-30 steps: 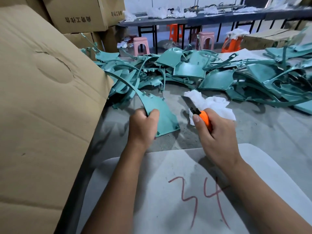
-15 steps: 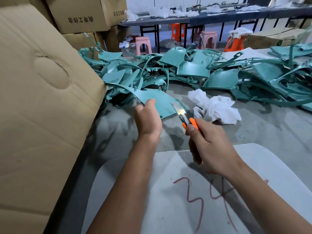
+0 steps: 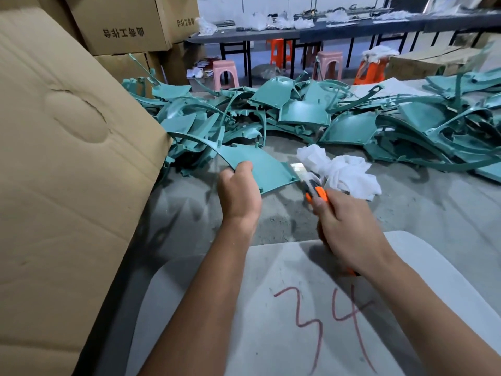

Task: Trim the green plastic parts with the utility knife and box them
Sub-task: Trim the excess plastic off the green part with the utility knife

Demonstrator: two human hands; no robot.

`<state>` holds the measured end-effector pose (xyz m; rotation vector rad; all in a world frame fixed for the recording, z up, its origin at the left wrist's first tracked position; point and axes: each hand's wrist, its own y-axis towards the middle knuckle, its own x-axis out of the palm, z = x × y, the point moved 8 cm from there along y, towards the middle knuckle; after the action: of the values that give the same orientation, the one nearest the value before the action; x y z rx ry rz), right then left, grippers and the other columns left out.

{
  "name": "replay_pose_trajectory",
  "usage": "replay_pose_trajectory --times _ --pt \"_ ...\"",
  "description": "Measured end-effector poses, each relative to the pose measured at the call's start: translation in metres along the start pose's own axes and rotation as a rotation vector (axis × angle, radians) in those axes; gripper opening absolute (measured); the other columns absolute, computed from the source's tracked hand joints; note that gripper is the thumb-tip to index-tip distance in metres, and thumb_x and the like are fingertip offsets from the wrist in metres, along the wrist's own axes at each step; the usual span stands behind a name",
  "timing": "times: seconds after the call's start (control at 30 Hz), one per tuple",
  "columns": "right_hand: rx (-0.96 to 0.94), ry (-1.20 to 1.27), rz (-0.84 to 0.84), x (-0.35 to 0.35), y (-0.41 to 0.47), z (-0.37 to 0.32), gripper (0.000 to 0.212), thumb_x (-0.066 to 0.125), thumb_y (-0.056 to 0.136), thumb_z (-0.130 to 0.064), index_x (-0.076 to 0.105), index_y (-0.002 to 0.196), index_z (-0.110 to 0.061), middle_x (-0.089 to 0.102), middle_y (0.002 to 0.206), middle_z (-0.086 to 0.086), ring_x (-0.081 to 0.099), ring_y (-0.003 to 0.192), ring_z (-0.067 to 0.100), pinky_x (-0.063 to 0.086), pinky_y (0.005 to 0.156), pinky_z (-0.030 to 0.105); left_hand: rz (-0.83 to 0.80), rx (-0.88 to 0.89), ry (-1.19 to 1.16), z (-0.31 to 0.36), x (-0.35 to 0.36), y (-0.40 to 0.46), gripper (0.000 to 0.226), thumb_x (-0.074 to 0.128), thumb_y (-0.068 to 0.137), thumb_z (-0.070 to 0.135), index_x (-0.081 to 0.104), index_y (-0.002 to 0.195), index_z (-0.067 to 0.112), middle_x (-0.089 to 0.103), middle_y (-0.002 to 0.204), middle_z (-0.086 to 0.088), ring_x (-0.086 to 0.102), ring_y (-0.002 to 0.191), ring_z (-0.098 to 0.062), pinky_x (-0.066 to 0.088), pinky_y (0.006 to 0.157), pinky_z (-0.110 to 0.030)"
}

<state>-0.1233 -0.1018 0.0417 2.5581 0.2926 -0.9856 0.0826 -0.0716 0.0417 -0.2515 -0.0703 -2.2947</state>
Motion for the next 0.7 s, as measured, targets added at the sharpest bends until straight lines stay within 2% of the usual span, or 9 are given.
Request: replay_pose_trajectory --times 0.1,0.17,0.27,0.33,0.4,0.47,0.53,0.6,0.7 --pt "-0.130 0.096 -0.058 0.015 -0.016 -0.027 0.036 0.048 0.107 -0.032 0.042 0.072 -0.027 0.057 0.059 -0.004 0.054 0.059 0.016 0.042 0.058 0.032 0.030 0.000 0.031 0.000 -0.002 -0.001 0.011 0.051 0.069 0.031 0.047 0.066 0.022 0.051 0.064 0.006 0.045 0.067 -0.022 0.038 0.065 -0.038" --pt "-0.144 0.101 -0.132 0.026 -0.022 -0.035 0.034 0.046 0.107 -0.034 0.044 0.075 -0.023 0.059 0.060 -0.002 0.057 0.062 0.022 0.046 0.064 0.046 0.066 -0.014 0.050 0.001 -0.005 -0.003 0.015 0.050 0.070 0.036 0.049 0.071 0.022 0.056 0.071 0.005 0.050 0.070 -0.022 0.045 0.070 -0.039" --pt "-0.149 0.136 -0.157 0.030 -0.026 -0.040 0.034 0.044 0.108 -0.035 0.044 0.077 -0.022 0.059 0.062 -0.001 0.057 0.065 0.025 0.046 0.065 0.050 0.074 -0.060 0.019 0.000 -0.005 -0.002 0.025 0.048 0.072 0.041 0.052 0.081 0.019 0.065 0.089 -0.008 0.062 0.085 -0.033 0.051 0.084 -0.051" --pt "-0.148 0.154 -0.156 0.029 -0.028 -0.042 0.034 0.044 0.108 -0.034 0.043 0.077 -0.022 0.058 0.062 -0.002 0.056 0.065 0.026 0.045 0.066 0.050 0.063 -0.049 0.016 0.002 -0.004 0.000 0.027 0.047 0.073 0.041 0.053 0.079 0.015 0.066 0.090 -0.015 0.060 0.083 -0.035 0.050 0.081 -0.052" --pt "-0.145 0.148 -0.149 0.030 -0.028 -0.043 0.034 0.044 0.108 -0.034 0.042 0.076 -0.023 0.057 0.062 -0.003 0.055 0.066 0.025 0.044 0.065 0.049 0.047 -0.016 0.009 0.004 -0.002 0.000 0.025 0.048 0.075 0.039 0.052 0.076 0.015 0.061 0.081 -0.009 0.054 0.075 -0.028 0.044 0.073 -0.043" --pt "-0.135 0.127 -0.134 0.032 -0.027 -0.040 0.035 0.043 0.108 -0.035 0.041 0.075 -0.024 0.056 0.061 -0.003 0.054 0.065 0.022 0.043 0.063 0.047 0.032 -0.023 -0.014 0.004 -0.002 -0.002 0.021 0.050 0.078 0.038 0.051 0.080 0.018 0.060 0.083 -0.002 0.054 0.075 -0.024 0.047 0.074 -0.038" --pt "-0.116 0.102 -0.082 0.028 -0.023 -0.033 0.036 0.043 0.108 -0.035 0.040 0.073 -0.026 0.054 0.060 -0.004 0.051 0.061 0.015 0.042 0.058 0.036 -0.008 -0.047 -0.038 0.003 0.000 -0.002 0.020 0.050 0.075 0.039 0.050 0.083 0.021 0.058 0.091 -0.003 0.054 0.084 -0.024 0.054 0.088 -0.049" --pt "-0.076 0.084 0.004 0.017 -0.015 -0.022 0.036 0.044 0.108 -0.033 0.042 0.073 -0.025 0.054 0.060 -0.004 0.053 0.064 0.012 0.038 0.053 0.023 -0.045 -0.061 -0.044 0.004 0.001 -0.003 0.021 0.052 0.075 0.039 0.050 0.084 0.021 0.057 0.093 -0.004 0.054 0.087 -0.023 0.052 0.098 -0.061" --pt "0.008 0.049 0.084 0.003 -0.002 0.000 0.036 0.045 0.108 -0.031 0.045 0.073 -0.024 0.054 0.062 -0.003 0.052 0.059 0.012 0.036 0.051 0.018 -0.076 -0.058 -0.086 0.004 0.004 -0.005 0.016 0.057 0.082 0.034 0.053 0.087 0.020 0.063 0.086 0.000 0.061 0.084 -0.021 0.050 0.098 -0.061"
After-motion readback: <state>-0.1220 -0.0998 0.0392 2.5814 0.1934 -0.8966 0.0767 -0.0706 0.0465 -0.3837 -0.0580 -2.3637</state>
